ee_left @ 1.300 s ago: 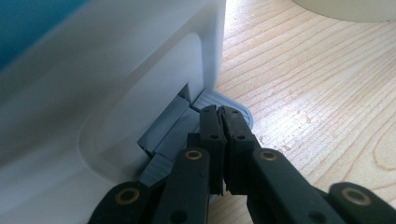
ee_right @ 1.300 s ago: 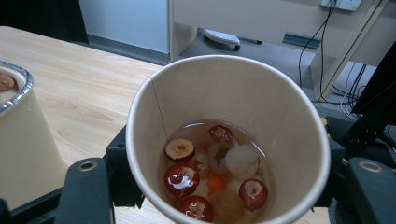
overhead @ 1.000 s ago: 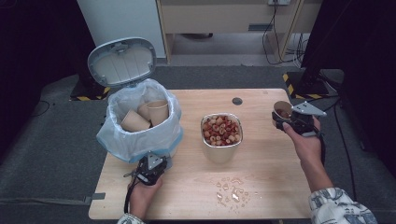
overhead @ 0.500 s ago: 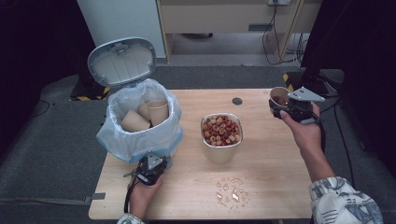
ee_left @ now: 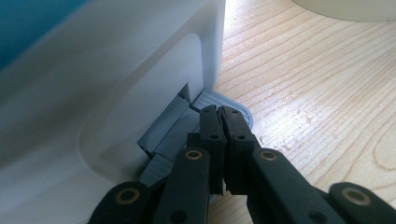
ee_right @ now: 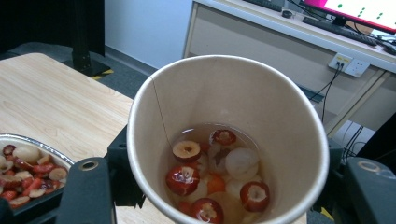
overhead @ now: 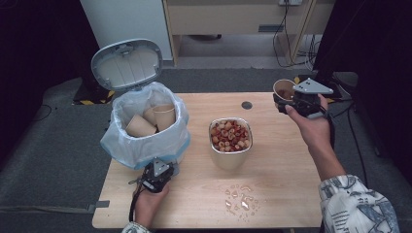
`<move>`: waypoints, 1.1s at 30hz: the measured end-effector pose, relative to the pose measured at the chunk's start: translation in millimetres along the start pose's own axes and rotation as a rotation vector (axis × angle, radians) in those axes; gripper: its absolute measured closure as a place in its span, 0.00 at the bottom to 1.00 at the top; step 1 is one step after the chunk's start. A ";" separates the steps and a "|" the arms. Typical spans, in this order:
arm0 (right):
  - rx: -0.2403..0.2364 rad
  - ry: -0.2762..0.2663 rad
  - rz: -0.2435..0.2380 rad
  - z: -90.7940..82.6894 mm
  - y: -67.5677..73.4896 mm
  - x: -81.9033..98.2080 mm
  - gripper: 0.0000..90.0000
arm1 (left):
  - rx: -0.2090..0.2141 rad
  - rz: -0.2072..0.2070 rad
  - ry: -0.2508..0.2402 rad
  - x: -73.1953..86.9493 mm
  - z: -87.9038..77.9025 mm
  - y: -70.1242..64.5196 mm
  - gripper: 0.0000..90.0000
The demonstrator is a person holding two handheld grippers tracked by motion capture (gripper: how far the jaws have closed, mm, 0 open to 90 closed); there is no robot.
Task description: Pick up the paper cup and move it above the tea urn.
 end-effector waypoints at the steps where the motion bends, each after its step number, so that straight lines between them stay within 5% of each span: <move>1: 0.000 0.000 0.000 0.0 0.0 0.0 0.37 | 0.000 0.000 0.000 0.0 0.0 0.0 0.97; 18: -0.014 -0.016 -0.039 4.9 6.1 -19.7 0.37 | -0.001 -0.002 -0.002 0.0 0.2 -0.4 0.97; 33: -0.017 -0.021 -0.028 6.0 6.8 -23.0 0.37 | -0.001 -0.002 -0.003 -0.1 0.3 -0.8 0.97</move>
Point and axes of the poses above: each handheld gripper's, and its own axes: z roughly forward along the jaws, x roughly out of its underside, y roughly to its left, the point moved 2 cm from there along z, roughly forward along the jaws, and after that the axes turned 4 degrees about -z, right-handed, at the moved point
